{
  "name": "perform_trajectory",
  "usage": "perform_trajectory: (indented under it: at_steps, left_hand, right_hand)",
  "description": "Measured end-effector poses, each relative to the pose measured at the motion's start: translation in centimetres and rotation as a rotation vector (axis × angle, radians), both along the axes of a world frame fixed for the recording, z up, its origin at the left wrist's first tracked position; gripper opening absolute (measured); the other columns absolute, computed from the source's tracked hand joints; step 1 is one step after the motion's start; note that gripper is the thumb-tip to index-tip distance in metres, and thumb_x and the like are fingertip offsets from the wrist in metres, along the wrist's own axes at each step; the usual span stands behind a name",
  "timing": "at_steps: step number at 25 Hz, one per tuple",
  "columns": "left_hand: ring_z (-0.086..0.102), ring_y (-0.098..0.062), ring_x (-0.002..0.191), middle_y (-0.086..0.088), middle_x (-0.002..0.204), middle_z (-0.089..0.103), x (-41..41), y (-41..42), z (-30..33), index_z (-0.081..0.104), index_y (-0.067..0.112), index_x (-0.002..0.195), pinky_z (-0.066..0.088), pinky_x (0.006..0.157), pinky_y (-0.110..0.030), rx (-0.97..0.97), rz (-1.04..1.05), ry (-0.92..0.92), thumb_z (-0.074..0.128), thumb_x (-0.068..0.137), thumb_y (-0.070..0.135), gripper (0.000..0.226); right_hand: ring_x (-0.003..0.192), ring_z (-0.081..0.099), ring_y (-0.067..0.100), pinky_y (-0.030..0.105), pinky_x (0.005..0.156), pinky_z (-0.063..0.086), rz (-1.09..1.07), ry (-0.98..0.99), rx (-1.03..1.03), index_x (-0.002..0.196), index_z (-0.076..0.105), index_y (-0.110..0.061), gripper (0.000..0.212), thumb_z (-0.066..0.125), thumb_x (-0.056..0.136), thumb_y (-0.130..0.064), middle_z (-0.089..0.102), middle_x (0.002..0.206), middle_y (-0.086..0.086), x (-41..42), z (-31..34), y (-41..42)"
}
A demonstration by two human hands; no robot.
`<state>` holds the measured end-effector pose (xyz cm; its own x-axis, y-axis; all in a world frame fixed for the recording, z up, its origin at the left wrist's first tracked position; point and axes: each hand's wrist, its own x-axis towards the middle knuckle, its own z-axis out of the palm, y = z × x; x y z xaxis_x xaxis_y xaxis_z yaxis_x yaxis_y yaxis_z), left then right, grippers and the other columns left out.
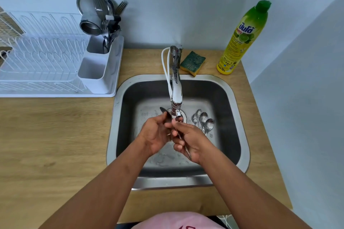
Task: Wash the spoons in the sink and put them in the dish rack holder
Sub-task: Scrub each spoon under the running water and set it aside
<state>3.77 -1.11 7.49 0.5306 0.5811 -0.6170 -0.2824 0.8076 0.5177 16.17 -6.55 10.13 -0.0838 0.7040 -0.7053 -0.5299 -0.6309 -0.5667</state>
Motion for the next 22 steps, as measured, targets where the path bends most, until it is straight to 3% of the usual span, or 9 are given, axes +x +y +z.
perform_trajectory:
  at_steps: [3,5,8,11,13,15,18,22]
  left_hand:
    - [0.047,-0.027,0.059,-0.011,0.066,0.059,-0.1,-0.8,-0.1,0.069,0.001,0.088,0.048,0.062,-0.04,-0.008,0.04,0.064,0.037,0.103,0.03,0.046]
    - [0.053,-0.021,0.058,-0.012,0.074,0.069,-0.2,-1.2,-0.3,0.077,0.007,0.083,0.05,0.063,-0.038,-0.013,0.086,0.087,0.047,0.102,0.032,0.043]
    - [0.067,-0.023,0.074,-0.014,0.093,0.076,-0.4,-1.8,-0.5,0.073,0.008,0.103,0.057,0.074,-0.037,0.105,0.026,0.202,0.06,0.098,0.018,0.017]
    - [0.077,-0.027,0.09,-0.013,0.104,0.081,-0.6,-2.2,-0.9,0.07,0.009,0.104,0.059,0.088,-0.045,0.157,-0.012,0.337,0.063,0.097,0.009,0.01]
    - [0.077,-0.027,0.08,-0.013,0.097,0.082,-0.8,-2.3,-0.9,0.069,0.005,0.104,0.064,0.079,-0.046,0.14,0.03,0.381,0.066,0.097,0.01,0.01]
    - [0.076,-0.026,0.073,-0.014,0.091,0.081,-1.0,-2.1,-0.8,0.071,0.002,0.099,0.066,0.071,-0.044,0.16,0.039,0.415,0.07,0.094,0.013,0.011]
    - [0.075,-0.023,0.076,-0.011,0.088,0.08,-1.2,-1.5,-0.3,0.073,0.009,0.085,0.065,0.071,-0.04,0.228,0.001,0.453,0.073,0.089,0.004,0.007]
    - [0.071,-0.012,0.069,-0.006,0.087,0.081,-1.2,-0.7,0.6,0.076,0.014,0.089,0.057,0.062,-0.027,0.295,-0.063,0.479,0.073,0.09,0.011,0.005]
  right_hand:
    - [0.044,0.048,0.011,0.025,0.044,0.049,0.065,-0.379,0.113,0.102,0.07,0.002,0.016,0.06,0.099,-0.011,0.065,0.068,0.006,0.2,-0.9,-0.1]
    - [0.047,0.052,0.011,0.024,0.046,0.049,0.054,-0.476,0.132,0.097,0.073,-0.003,0.013,0.061,0.098,-0.008,0.069,0.067,0.005,0.0,-1.5,-0.4]
    - [0.055,0.06,0.011,0.024,0.051,0.049,0.023,-0.529,0.124,0.09,0.08,-0.016,0.013,0.068,0.093,-0.011,0.074,0.069,0.002,-0.1,-2.1,-1.3]
    - [0.08,0.072,0.01,0.03,0.076,0.059,0.062,-0.75,0.114,0.094,0.08,-0.019,0.009,0.074,0.088,-0.017,0.079,0.086,-0.004,0.9,-1.8,-1.9]
    - [0.093,0.071,0.01,0.035,0.093,0.057,0.108,-0.965,0.162,0.106,0.077,-0.02,0.018,0.071,0.089,-0.018,0.077,0.1,-0.004,2.4,-0.4,-0.6]
    - [0.102,0.068,0.013,0.037,0.098,0.055,0.152,-1.122,0.309,0.117,0.073,-0.016,0.024,0.065,0.095,-0.021,0.075,0.114,0.002,3.5,2.0,2.2]
    - [0.12,0.062,0.023,0.034,0.103,0.045,0.186,-1.326,0.579,0.13,0.064,-0.01,0.033,0.055,0.1,-0.019,0.068,0.131,0.012,4.4,5.9,8.5]
    - [0.15,0.03,0.026,0.03,0.119,0.02,0.56,-1.581,0.67,0.15,0.042,-0.004,0.048,0.046,0.104,-0.016,0.036,0.162,0.015,4.3,8.4,17.0]
